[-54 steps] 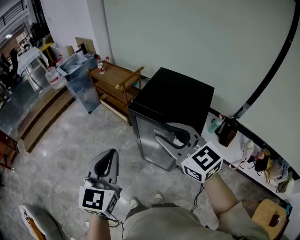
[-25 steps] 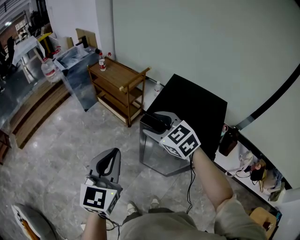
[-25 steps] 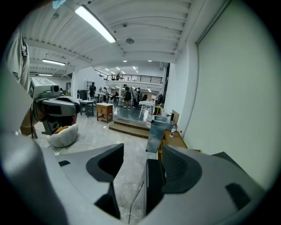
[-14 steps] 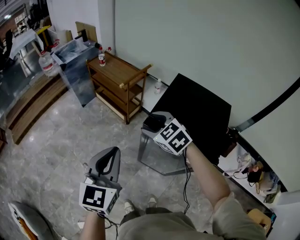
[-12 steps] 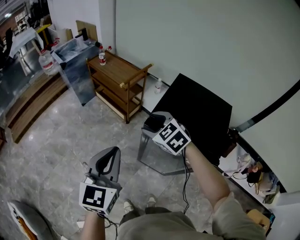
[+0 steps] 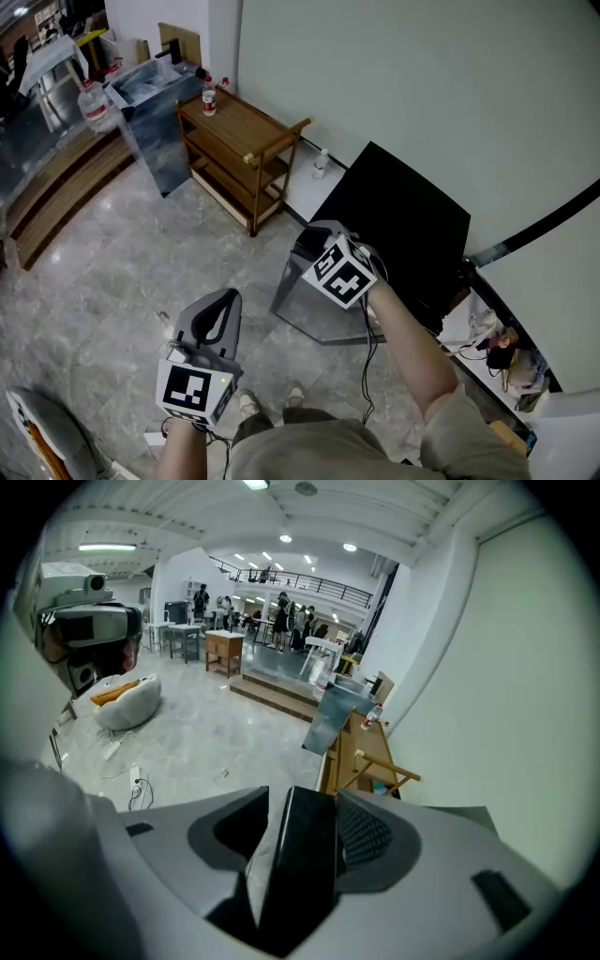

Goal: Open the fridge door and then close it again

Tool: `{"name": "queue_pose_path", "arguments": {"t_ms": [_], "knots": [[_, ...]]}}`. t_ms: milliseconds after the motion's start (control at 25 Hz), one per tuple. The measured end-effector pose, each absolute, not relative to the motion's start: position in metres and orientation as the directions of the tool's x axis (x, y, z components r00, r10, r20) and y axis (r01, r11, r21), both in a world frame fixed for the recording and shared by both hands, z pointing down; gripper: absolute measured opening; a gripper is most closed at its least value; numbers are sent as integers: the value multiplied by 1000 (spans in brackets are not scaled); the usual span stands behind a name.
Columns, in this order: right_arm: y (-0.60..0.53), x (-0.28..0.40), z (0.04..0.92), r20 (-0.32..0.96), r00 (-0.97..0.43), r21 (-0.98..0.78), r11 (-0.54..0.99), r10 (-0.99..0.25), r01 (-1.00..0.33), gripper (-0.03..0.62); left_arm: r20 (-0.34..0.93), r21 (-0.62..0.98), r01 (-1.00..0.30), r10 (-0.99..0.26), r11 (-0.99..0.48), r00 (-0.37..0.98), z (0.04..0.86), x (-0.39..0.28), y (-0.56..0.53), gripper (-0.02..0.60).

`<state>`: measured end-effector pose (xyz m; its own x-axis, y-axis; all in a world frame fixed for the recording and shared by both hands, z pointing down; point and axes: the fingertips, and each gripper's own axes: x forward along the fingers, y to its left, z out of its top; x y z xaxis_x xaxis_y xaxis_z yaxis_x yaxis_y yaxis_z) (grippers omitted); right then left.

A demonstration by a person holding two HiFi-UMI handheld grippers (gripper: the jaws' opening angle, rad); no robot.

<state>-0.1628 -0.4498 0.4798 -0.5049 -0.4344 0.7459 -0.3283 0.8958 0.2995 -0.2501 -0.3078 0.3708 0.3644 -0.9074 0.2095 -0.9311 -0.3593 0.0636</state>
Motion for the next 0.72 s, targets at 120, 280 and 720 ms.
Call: {"name": "queue_pose_path", "arguments": {"t_ms": [120, 280, 720], "knots": [[-451, -162, 483, 762, -477, 314, 894, -439, -320, 185, 205, 72, -929, -906, -363, 370, 373, -250, -306, 8], [-450, -162, 483, 767, -467, 304, 890, -441, -341, 175, 196, 73, -925, -904, -372, 379, 376, -251, -303, 8], [-450, -163, 482, 752, -458, 284, 861, -474, -423, 161, 203, 108, -920, -897, -378, 392, 382, -244, -290, 8]]}}
